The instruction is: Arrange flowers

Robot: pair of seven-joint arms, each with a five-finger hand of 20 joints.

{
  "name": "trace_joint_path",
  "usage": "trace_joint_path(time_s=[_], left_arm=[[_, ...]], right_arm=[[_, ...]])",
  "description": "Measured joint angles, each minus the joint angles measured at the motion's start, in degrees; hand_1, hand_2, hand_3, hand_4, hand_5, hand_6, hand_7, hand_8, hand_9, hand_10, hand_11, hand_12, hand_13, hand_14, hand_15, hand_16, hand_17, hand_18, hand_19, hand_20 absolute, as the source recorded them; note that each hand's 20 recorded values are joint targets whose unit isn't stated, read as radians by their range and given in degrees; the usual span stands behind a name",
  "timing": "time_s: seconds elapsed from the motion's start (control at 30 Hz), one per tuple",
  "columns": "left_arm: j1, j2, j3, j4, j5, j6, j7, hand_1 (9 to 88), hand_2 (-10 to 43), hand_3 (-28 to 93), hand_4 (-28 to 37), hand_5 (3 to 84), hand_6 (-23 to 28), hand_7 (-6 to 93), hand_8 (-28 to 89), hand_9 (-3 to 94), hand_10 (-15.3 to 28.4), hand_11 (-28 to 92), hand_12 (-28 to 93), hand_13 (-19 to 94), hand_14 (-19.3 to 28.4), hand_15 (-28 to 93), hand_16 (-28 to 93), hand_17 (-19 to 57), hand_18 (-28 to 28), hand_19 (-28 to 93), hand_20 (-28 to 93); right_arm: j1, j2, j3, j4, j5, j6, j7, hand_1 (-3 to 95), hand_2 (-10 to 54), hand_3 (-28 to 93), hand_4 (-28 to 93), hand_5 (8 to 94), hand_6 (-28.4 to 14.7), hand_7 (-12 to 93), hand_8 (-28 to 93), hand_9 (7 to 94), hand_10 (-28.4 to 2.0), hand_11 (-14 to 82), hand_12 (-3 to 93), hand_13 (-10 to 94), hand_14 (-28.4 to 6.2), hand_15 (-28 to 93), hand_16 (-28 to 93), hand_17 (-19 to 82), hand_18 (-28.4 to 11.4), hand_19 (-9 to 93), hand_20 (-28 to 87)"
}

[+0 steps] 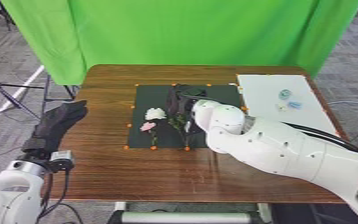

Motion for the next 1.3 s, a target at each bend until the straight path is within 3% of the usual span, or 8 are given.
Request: trace_joint_path(time_s=[0.1, 0.4, 0.6, 0.7, 0.9, 1.0, 1.17, 1.3], left_arm=[[0.0, 0.0, -0.06, 0.0, 0.0, -0.09, -0.13, 20.7, 12.1, 61, -28.3, 42.8, 4.7, 11.6, -6, 39.1, 14.6, 19, 9, 29, 16.3, 13, -2, 0.8, 10.6, 11, 11], [0.04, -0.03, -0.15, 0.0, 0.02, -0.25, -0.47, 20.8, 12.2, 61, -28.3, 42.9, 4.5, 11.8, -6, 39.1, 14.6, 18, 9, 29, 16.4, 14, -3, 0.8, 10.6, 11, 11], [0.02, -0.03, -0.14, -0.01, 0.04, -0.39, -0.61, 21.3, 12.4, 60, -28.3, 43.1, 4.8, 11.7, -6, 39.4, 14.8, 19, 9, 30, 16.8, 14, -3, 0.9, 10.6, 11, 11], [0.09, -0.03, -0.18, -0.04, 0.04, -0.4, -0.62, 21.4, 12.4, 60, -28.3, 43.3, 4.8, 11.6, -6, 39.7, 14.8, 19, 9, 30, 16.9, 14, -3, 0.9, 10.6, 11, 11], [0.68, -0.05, -0.74, -0.23, 0.18, -0.4, -0.66, 21.9, 12.9, 59, -28.3, 43.5, 4.8, 11.4, -6, 39.9, 15.1, 18, 9, 30, 17.1, 14, -3, 0.9, 10.8, 11, 11], [1.1, -0.25, -1.1, -0.52, 0.28, -0.4, -0.83, 21.8, 13.0, 59, -28.3, 43.6, 4.8, 11.5, -6, 40.0, 15.2, 18, 9, 30, 17.2, 15, -3, 0.9, 10.8, 11, 11], [1.89, -0.63, -1.49, -1.02, 0.28, -0.39, -0.88, 22.2, 13.7, 58, -28.3, 43.7, 4.7, 11.5, -6, 40.1, 15.3, 18, 9, 30, 17.2, 15, -3, 0.9, 10.9, 12, 11], [2.0, -0.78, -1.49, -1.13, 0.35, -0.38, -1.26, 22.5, 14.1, 58, -28.3, 43.8, 4.7, 11.6, -6, 40.2, 15.3, 18, 9, 30, 17.3, 15, -3, 0.9, 10.9, 12, 11]], right_arm=[[-0.11, 0.19, 0.25, -0.2, 0.31, -0.54, 0.04, 44.4, -9.5, 67, -17, 65.3, 2.7, 13, -7, 74.7, -14.4, 10.5, 17.1, 89, -1.5, 64, 32, 62, -14.5, 93, 63], [-0.2, 0.85, 0.96, -1.29, 1.34, -1.84, 0.46, 41.9, -9.5, 66, -16, 60.3, 2.5, 11, -8, 74.4, -15.1, 10.3, 16.4, 90, -2.0, 61, 32, 62, -14.8, 93, 62], [-0.39, 2.13, 3.65, -2.96, 0.55, -2.95, 0.34, 38.5, -9.5, 64, -15, 58.1, 2.5, 11, -8, 69.4, -14.6, 10.0, 16.9, 88, -2.2, 60, 33, 59, -15.5, 93, 60], [-0.69, 4.06, 6.52, -4.99, -2.18, -2.79, 0.03, 34.5, -9.5, 64, -14, 54.6, 1.6, 9, -7, 62.4, -14.6, 8.9, 17.6, 85, -2.9, 60, 33, 56, -16.3, 93, 58], [-0.62, 10.34, 12.18, -6.62, -7.02, -2.07, 0.06, 30.3, -9.5, 62, -15, 41.4, -2.0, 2, -4, 43.8, -17.7, 5.1, 17.3, 81, -4.3, 61, 32, 52, -17.8, 93, 54], [-1.29, 14.28, 15.91, -6.35, -6.64, -3.41, 1.81, 29.5, -9.5, 60, -17, 38.4, -2.6, 1, -3, 39.9, -19.2, 4.2, 16.6, 81, -4.6, 62, 31, 52, -18.0, 93, 53], [-5.0, 19.61, 23.71, -4.24, -6.39, -11.41, 7.21, 29.2, -9.5, 59, -19, 40.5, -2.5, 2, -3, 43.5, -18.0, 5.3, 16.6, 81, -4.8, 62, 31, 52, -18.4, 93, 53], [-10.19, 22.91, 28.61, -2.81, -6.15, -10.88, 8.22, 29.5, -9.5, 59, -20, 47.0, -3.3, 4, -5, 50.2, -16.9, 6.8, 16.8, 83, -4.7, 62, 30, 54, -18.3, 93, 55]])
